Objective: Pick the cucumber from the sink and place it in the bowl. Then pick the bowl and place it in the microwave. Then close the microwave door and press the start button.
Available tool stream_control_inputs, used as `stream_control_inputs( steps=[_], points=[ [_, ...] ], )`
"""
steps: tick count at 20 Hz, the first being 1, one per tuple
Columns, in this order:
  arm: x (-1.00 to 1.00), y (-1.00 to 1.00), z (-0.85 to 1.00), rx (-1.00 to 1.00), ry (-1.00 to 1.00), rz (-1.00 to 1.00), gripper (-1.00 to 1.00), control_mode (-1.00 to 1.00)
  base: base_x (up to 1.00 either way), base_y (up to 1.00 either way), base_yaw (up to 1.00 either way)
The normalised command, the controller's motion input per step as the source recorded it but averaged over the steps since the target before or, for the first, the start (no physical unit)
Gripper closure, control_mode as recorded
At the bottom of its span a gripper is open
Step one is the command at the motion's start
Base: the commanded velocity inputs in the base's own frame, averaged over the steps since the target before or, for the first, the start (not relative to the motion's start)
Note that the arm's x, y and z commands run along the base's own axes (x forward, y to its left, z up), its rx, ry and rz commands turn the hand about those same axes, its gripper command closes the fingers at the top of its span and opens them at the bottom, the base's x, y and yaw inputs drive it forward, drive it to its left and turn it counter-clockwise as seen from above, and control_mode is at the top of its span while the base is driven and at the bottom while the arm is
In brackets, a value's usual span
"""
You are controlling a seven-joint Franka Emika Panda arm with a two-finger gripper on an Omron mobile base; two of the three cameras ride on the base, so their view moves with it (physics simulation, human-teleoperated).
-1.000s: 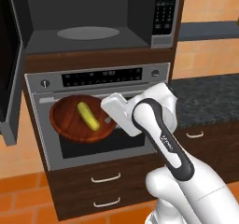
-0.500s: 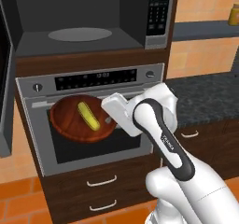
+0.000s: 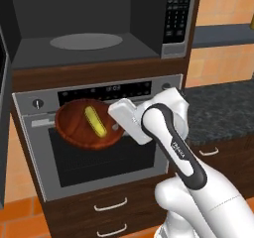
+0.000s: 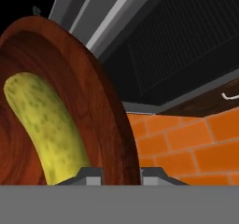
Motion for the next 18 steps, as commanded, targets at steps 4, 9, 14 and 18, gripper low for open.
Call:
stream_control_inputs(
  steps=[4,9,14,18],
  points=[
    [0.0,0.0,0.0,0.0,0.0,0.0,1.0,1.0,0.15,0.0,0.0],
    [0.0,0.0,0.0,0.0,0.0,0.0,1.0,1.0,0.63,0.01,-0.01],
    [-0.09,0.01,0.0,0.0,-0.03,0.0,1.0,-1.0,0.07,0.02,0.0],
    [-0.94,0.12,0.11,0.0,-0.16,0.0,1.0,-1.0,0.0,0.0,0.0]
  ],
)
